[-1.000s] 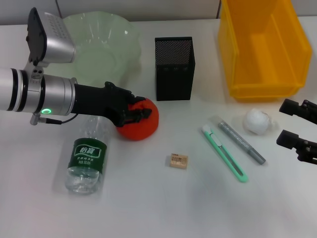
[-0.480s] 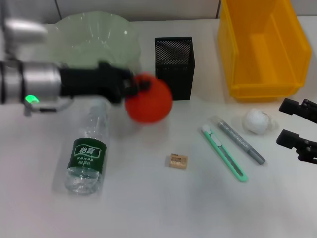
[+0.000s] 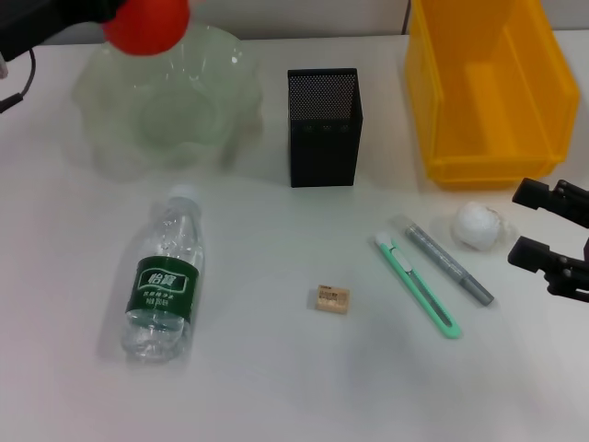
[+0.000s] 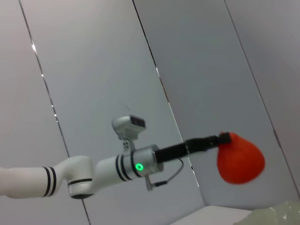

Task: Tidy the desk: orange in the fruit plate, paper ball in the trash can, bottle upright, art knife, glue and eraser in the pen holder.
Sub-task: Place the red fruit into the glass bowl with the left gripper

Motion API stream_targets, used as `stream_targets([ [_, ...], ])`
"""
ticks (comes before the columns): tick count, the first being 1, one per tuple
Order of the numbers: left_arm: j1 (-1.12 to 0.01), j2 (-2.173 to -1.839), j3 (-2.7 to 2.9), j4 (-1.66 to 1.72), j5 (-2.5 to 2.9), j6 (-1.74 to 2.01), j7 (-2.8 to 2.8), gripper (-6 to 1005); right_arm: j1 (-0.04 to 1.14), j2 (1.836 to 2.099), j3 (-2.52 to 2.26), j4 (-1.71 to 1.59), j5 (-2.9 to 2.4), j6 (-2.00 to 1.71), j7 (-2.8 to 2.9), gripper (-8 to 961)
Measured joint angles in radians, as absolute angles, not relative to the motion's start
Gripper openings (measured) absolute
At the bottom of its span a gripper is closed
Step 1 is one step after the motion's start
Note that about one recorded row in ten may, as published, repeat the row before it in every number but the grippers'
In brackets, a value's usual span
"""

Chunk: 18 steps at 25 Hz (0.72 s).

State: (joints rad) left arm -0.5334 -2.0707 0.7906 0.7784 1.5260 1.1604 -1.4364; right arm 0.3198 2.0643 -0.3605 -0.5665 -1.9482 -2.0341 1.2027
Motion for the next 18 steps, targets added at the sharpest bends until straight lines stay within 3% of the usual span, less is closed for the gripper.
stream_targets([
  [1, -0.544, -2.072, 0.793, 0.747, 1.512, 1.118, -1.418, 179, 0.323, 2.065, -0.36, -0.554, -1.948, -2.034, 1.203, 834],
  [8, -0.579, -2.07, 0.787, 0.596, 1.359, 1.037, -1.311, 503, 0.345, 2.065, -0.36, -0.518, -1.948, -2.026, 1.183, 834],
  [12, -0.55, -2.065, 0.794, 0.591, 1.337, 1.189, -1.302, 663, 0.362, 2.062, -0.343, -0.518, -1.939, -2.027, 1.19, 833],
  [15, -0.523, -2.041, 0.812, 0.594, 1.382, 1.407, -1.327, 762, 0.369, 2.05, -0.328, -0.563, -1.888, -2.034, 1.251, 833],
  [16, -0.514, -2.016, 0.839, 0.595, 1.44, 1.545, -1.351, 795, 0.374, 2.041, -0.333, -0.659, -1.845, -2.038, 1.36, 833],
  [18, -0.511, -2.003, 0.852, 0.596, 1.476, 1.607, -1.362, 810, 0.377, 2.037, -0.335, -0.716, -1.831, -2.04, 1.416, 833],
])
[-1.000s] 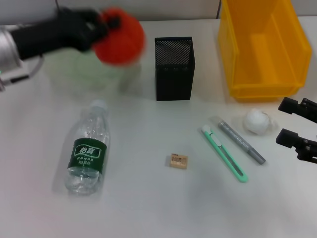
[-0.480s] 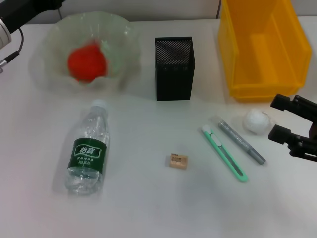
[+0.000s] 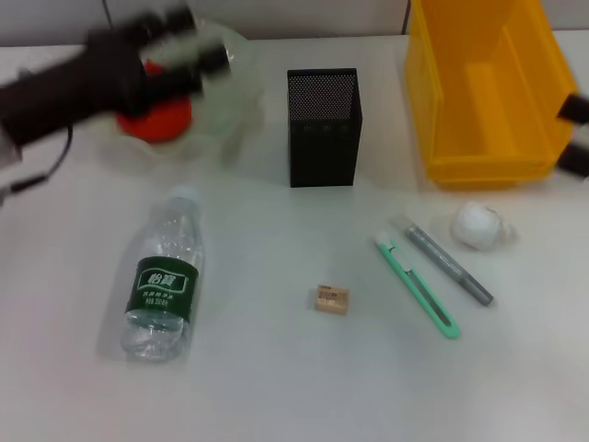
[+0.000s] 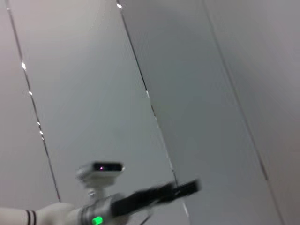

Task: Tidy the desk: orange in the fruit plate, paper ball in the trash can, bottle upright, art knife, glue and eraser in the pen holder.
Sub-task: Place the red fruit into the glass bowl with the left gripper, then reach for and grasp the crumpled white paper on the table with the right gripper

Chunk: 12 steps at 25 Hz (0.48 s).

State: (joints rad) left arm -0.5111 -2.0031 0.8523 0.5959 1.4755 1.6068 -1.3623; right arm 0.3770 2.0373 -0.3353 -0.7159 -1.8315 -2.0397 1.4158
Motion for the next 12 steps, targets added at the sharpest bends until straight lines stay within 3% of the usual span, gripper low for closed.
stream_targets([
  [6, -0.483, -1.98, 0.858, 0.633, 1.675, 1.823, -1.368, 832, 0.434, 2.02, -0.44, -1.323, -1.98, -2.094, 1.957, 833],
  [8, -0.471, -1.982, 0.856, 0.66, 1.728, 1.846, -1.382, 832, 0.464, 2.031, -0.536, -1.575, -2.145, -2.114, 2.128, 833],
  [12, -0.466, -1.98, 0.853, 0.675, 1.779, 1.846, -1.413, 831, 0.493, 2.047, -0.67, -1.722, -2.363, -2.107, 2.209, 833],
])
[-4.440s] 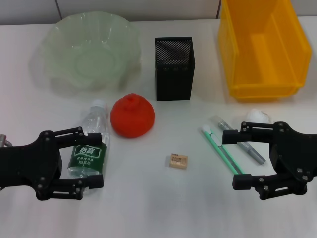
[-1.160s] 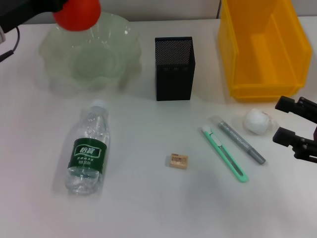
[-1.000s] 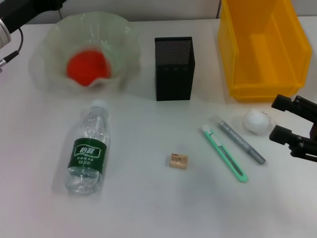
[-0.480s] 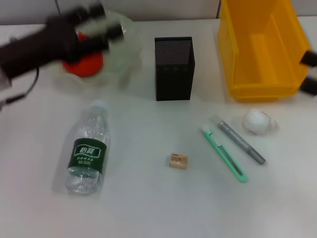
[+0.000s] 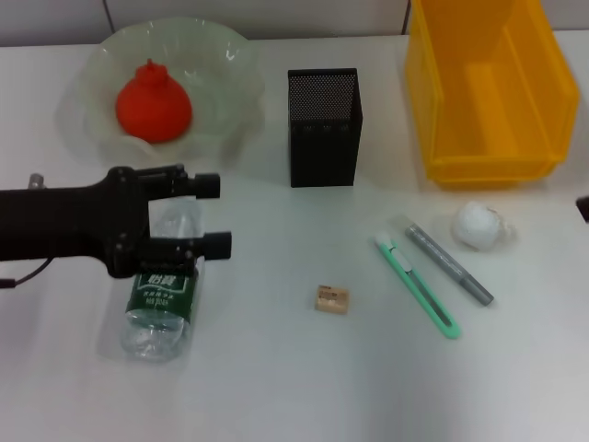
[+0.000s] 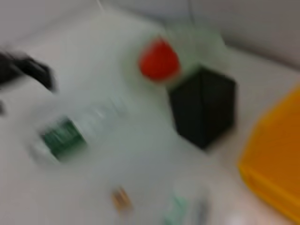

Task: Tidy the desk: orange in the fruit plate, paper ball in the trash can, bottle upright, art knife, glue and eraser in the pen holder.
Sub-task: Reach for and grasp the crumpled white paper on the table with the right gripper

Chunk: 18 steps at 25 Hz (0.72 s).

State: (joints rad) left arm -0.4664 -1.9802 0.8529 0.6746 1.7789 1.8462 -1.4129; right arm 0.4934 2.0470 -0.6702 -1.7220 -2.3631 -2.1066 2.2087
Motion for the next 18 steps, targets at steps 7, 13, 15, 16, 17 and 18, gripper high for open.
stream_targets([
  [7, -0.451, -1.977, 0.845, 0.681, 1.808, 1.833, -1.428, 831, 0.525, 2.086, -0.906, -1.624, -2.65, -1.884, 2.275, 834],
  [13, -0.444, -1.977, 0.846, 0.676, 1.808, 1.824, -1.43, 830, 0.549, 2.084, -1.069, -1.38, -2.663, -1.631, 2.311, 833],
  [15, -0.44, -1.979, 0.846, 0.674, 1.808, 1.823, -1.43, 830, 0.573, 2.083, -1.098, -1.296, -2.662, -1.572, 2.311, 833],
  [16, -0.437, -1.983, 0.846, 0.673, 1.809, 1.822, -1.43, 830, 0.588, 2.083, -1.105, -1.256, -2.662, -1.546, 2.311, 833],
  [17, -0.436, -1.985, 0.846, 0.673, 1.809, 1.821, -1.429, 830, 0.6, 2.083, -1.11, -1.223, -2.662, -1.523, 2.311, 833],
  [18, -0.435, -1.987, 0.846, 0.673, 1.809, 1.82, -1.428, 830, 0.613, 2.083, -1.114, -1.186, -2.662, -1.497, 2.311, 833],
])
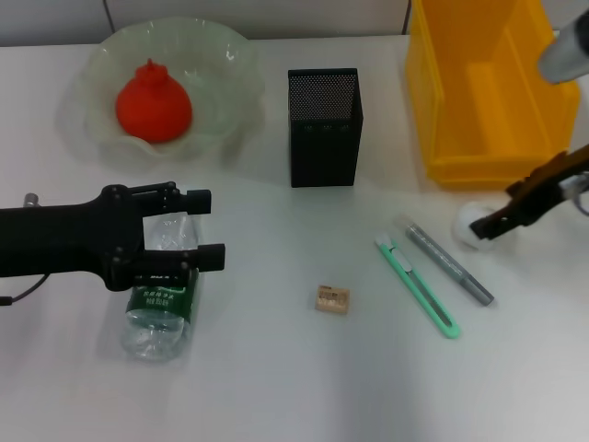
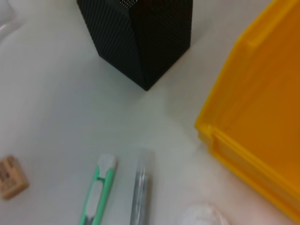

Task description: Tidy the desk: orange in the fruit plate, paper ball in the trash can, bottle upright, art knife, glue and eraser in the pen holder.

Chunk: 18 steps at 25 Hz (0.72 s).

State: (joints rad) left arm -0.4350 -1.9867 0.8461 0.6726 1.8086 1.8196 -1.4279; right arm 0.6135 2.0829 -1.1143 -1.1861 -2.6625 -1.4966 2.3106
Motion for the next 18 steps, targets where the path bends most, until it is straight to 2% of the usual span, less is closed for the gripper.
stream_targets([
  [5, -0.429, -1.994, 0.847, 0.672, 1.809, 1.815, -1.428, 830, 0.673, 2.083, -1.15, -1.03, -2.664, -1.393, 2.307, 833],
  [11, -0.429, -1.997, 0.847, 0.672, 1.808, 1.816, -1.429, 829, 0.682, 2.082, -1.168, -1.025, -2.669, -1.401, 2.306, 834],
  [18, -0.428, -1.996, 0.8, 0.681, 1.796, 1.899, -1.432, 829, 0.649, 2.081, -1.156, -1.184, -2.668, -1.536, 2.311, 606],
])
